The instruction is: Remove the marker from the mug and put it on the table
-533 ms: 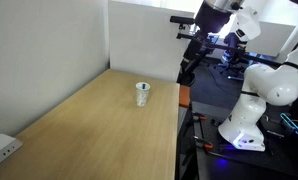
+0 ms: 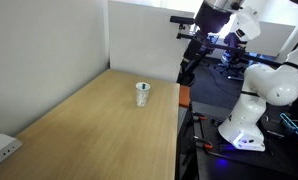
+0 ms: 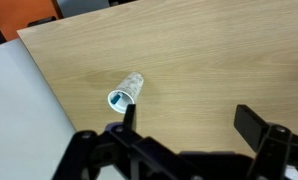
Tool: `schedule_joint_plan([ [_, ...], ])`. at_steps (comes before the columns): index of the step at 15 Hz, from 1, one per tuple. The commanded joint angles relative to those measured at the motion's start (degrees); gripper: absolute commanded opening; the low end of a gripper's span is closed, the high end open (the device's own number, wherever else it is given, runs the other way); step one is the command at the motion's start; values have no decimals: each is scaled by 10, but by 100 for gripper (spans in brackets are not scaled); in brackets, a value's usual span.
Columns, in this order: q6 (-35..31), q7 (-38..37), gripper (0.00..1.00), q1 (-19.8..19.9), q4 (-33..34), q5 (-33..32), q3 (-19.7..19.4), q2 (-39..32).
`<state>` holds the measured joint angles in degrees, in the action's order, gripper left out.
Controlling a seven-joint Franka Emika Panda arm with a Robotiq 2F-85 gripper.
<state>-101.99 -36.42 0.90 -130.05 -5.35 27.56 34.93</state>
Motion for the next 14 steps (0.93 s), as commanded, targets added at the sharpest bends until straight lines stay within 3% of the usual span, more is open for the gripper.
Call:
schedule_joint_plan([
  [1, -2, -14, 100, -22, 2, -18, -17, -7],
  [14, -56, 6, 100, 1, -3, -77, -121, -1],
])
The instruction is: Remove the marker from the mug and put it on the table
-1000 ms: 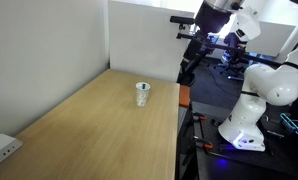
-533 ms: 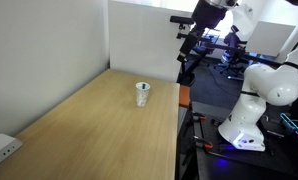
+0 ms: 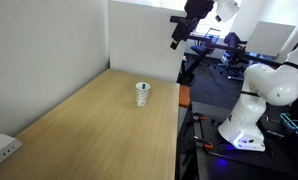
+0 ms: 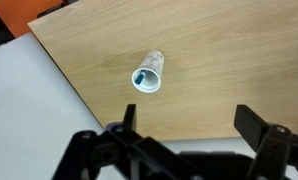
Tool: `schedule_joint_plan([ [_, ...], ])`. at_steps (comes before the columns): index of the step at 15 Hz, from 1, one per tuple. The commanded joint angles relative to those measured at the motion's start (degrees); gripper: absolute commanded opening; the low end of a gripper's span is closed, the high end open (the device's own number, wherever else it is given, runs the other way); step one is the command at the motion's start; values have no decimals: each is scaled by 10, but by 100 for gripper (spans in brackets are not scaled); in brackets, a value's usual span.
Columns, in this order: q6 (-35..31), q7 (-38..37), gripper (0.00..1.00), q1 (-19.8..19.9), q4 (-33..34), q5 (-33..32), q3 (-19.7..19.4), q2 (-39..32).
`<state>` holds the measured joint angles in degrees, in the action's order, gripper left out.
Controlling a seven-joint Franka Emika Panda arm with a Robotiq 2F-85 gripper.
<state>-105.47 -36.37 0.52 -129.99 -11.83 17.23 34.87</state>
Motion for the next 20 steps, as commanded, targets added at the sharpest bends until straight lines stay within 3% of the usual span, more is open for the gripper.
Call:
schedule_joint_plan([
  [1, -30, 5, 100, 7, -7, -17, -25, 0],
  [6, -82, 1, 100, 22, -31, -32, -48, 2],
  [11, -163, -31, 100, 45, -77, -64, -38, 2],
  [20, -272, -221, 100, 98, -119, -144, 6, -23],
])
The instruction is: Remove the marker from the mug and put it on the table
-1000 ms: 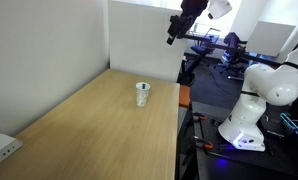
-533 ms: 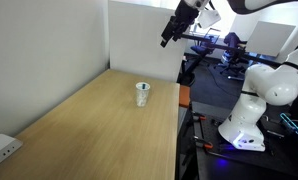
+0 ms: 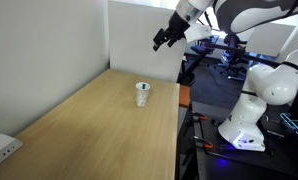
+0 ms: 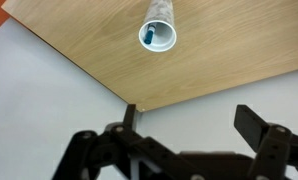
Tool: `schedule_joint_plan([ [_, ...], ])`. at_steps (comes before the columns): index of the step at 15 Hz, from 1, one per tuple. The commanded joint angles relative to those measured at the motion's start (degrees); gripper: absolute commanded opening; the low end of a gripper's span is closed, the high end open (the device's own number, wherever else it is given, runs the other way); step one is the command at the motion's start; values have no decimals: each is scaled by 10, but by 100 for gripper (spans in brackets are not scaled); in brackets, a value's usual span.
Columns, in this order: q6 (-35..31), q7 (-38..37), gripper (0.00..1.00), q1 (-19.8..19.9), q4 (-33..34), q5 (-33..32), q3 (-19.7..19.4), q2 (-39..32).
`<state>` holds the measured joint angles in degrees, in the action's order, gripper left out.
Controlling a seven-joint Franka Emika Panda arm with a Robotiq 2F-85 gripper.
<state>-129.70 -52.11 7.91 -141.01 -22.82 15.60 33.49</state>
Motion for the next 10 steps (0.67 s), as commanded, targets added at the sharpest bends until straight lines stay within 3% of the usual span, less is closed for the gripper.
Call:
schedule_joint_plan([
  [1, -32, -81, 100, 26, -9, -46, 25, -13],
  [3, -35, -112, 100, 28, -9, -71, 30, -21],
  [5, -16, -91, 100, 6, -6, -63, 13, -20],
  [10, -16, -91, 100, 5, -6, -64, 12, -26],
])
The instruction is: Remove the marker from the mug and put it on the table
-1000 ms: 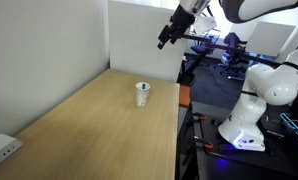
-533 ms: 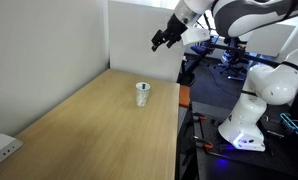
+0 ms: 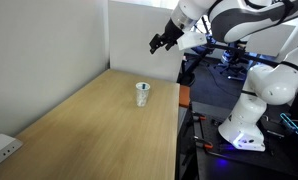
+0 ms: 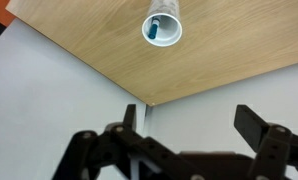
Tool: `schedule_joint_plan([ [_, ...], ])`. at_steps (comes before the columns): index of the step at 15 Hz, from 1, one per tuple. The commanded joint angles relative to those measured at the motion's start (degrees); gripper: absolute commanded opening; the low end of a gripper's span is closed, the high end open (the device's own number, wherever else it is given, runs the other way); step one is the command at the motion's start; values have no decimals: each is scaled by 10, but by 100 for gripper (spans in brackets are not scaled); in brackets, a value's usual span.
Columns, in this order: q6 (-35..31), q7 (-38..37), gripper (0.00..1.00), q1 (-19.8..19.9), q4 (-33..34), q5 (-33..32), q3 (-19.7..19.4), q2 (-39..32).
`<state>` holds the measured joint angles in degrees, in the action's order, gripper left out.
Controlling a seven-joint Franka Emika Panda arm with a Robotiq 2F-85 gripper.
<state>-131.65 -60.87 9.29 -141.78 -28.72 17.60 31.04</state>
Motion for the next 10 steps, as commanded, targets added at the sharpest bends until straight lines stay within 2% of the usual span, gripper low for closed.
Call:
schedule_joint_plan([
  [1, -12, -10, 100, -3, -7, -8, -16, 10],
  [7, -39, -103, 100, 33, -21, -63, -19, 22],
  [10, -54, -179, 100, 38, -26, -102, -15, 13],
])
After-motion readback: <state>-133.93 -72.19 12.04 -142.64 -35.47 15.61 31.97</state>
